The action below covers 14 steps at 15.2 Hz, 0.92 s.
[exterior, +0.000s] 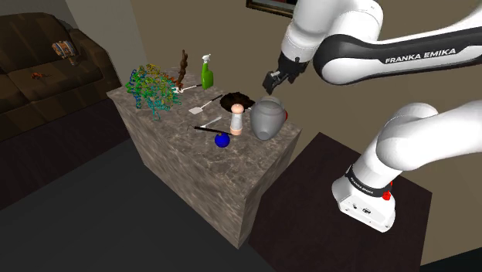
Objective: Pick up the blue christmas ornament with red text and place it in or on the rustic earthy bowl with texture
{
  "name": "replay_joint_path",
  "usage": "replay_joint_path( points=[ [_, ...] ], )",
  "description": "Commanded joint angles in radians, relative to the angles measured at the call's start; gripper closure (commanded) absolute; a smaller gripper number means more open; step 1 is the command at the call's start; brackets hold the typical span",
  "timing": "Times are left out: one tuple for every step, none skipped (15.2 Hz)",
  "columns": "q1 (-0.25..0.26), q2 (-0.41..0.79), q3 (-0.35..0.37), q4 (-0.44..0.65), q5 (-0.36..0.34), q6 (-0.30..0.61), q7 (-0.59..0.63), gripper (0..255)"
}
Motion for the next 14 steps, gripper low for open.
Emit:
replay_joint_path(
  points=[
    [-0.025, 0.048, 0.063, -0.019, -0.017, 0.073, 0.085, 0],
    [-0.043, 0.078, 0.097, -0.026, -0.031, 0.11, 0.129, 0],
    [-0.065, 0.109, 0.133, -0.031, -0.047, 0.147, 0.175, 0],
    [-0.09, 0.142, 0.171, -0.032, -0.068, 0.182, 0.223, 0],
    [-0.12, 0.178, 0.212, -0.032, -0.093, 0.216, 0.275, 0],
    [-0.155, 0.214, 0.257, -0.028, -0.123, 0.248, 0.329, 0],
    [-0.196, 0.252, 0.305, -0.021, -0.158, 0.278, 0.388, 0],
    [-0.243, 0.292, 0.357, -0.012, -0.2, 0.304, 0.451, 0],
    [-0.297, 0.333, 0.414, 0.001, -0.249, 0.327, 0.519, 0],
    [-0.358, 0.375, 0.477, 0.017, -0.307, 0.345, 0.593, 0],
    [-0.427, 0.421, 0.546, 0.036, -0.375, 0.356, 0.673, 0],
    [-0.504, 0.471, 0.622, 0.06, -0.455, 0.358, 0.761, 0],
    [-0.592, 0.53, 0.709, 0.088, -0.549, 0.348, 0.858, 0],
    [-0.688, 0.607, 0.805, 0.122, -0.666, 0.316, 0.969, 0]
  ],
)
